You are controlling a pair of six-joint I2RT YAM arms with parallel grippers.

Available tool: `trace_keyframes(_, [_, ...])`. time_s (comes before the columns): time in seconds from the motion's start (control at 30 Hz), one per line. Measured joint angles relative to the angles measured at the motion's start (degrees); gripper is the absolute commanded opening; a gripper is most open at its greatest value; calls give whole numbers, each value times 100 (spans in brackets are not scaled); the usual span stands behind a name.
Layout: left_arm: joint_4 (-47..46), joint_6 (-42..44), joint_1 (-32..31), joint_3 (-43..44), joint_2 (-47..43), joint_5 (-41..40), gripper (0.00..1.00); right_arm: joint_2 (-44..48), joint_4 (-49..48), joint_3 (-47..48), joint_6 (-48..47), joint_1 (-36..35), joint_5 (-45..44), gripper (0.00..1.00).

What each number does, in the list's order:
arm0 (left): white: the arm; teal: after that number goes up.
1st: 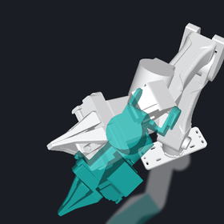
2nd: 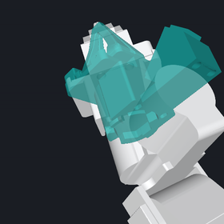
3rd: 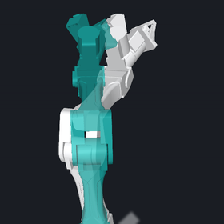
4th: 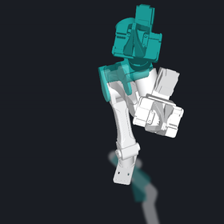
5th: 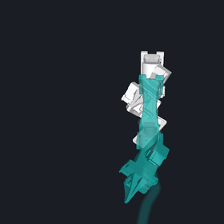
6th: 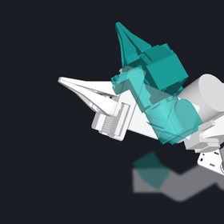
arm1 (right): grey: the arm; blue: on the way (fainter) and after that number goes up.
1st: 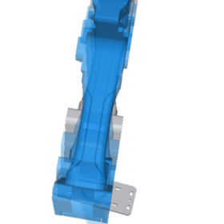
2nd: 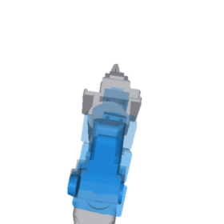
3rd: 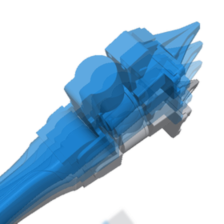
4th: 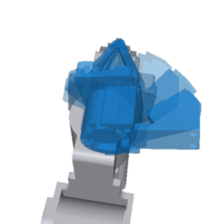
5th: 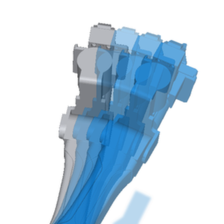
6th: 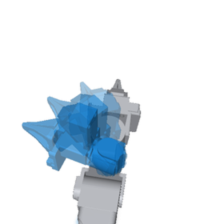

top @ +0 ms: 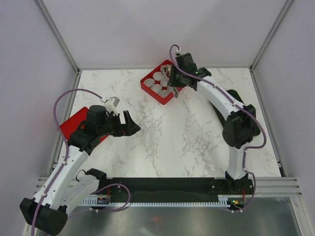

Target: Pack the chocolate

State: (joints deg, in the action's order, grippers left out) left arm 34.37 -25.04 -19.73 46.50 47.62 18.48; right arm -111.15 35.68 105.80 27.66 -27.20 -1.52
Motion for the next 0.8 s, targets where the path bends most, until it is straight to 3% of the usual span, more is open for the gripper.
trace_keyframes(0.23, [-22,0,0,0,0,-7,100,-1134,-411,675,-48,-181,-94,36])
trace_keyframes(0.8, [-22,0,0,-2,0,-13,100,-1805,-914,890,-179,-146,-175,41])
